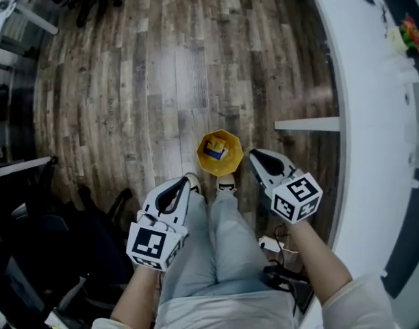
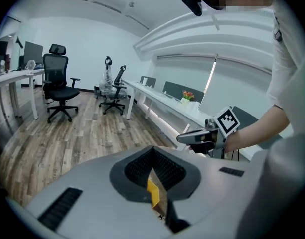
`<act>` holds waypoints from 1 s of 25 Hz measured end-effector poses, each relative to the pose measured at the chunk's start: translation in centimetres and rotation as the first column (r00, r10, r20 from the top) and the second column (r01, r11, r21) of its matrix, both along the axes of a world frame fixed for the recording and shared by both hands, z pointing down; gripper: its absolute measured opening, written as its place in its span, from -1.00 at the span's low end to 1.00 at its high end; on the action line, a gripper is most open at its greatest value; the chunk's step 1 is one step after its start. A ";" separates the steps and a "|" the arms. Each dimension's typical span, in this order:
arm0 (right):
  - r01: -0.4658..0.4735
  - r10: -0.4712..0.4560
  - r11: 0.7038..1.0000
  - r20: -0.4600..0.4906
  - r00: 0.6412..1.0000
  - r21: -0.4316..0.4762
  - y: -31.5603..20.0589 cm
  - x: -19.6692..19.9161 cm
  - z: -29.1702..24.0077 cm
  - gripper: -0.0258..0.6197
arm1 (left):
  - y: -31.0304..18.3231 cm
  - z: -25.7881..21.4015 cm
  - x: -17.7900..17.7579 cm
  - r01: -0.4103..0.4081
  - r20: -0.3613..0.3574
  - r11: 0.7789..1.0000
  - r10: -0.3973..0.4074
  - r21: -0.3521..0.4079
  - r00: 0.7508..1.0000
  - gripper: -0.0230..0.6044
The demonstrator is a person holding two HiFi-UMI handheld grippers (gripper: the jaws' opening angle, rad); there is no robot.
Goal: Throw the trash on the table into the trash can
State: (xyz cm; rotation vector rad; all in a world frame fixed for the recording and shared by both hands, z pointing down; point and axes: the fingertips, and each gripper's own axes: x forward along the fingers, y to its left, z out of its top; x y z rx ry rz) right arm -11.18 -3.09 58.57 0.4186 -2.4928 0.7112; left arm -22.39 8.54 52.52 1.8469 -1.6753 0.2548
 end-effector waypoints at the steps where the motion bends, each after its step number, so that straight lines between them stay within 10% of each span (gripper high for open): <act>1: 0.003 -0.003 1.000 0.013 1.000 0.007 0.4 0.3 -2.3 -0.79 | 0.3 -1.6 0.4 -0.001 0.001 1.000 0.001 -0.001 1.000 -0.93; 11: 0.014 -0.033 0.990 0.135 0.990 0.141 2.8 0.7 -20.3 -0.80 | -0.1 -14.1 3.2 -0.086 -0.024 0.989 0.089 0.122 0.996 -0.93; 25: 0.014 -0.037 0.993 0.194 0.980 0.116 6.3 1.6 -26.2 -0.82 | 1.3 -20.0 5.0 -0.110 0.041 0.977 0.104 0.185 0.994 -0.93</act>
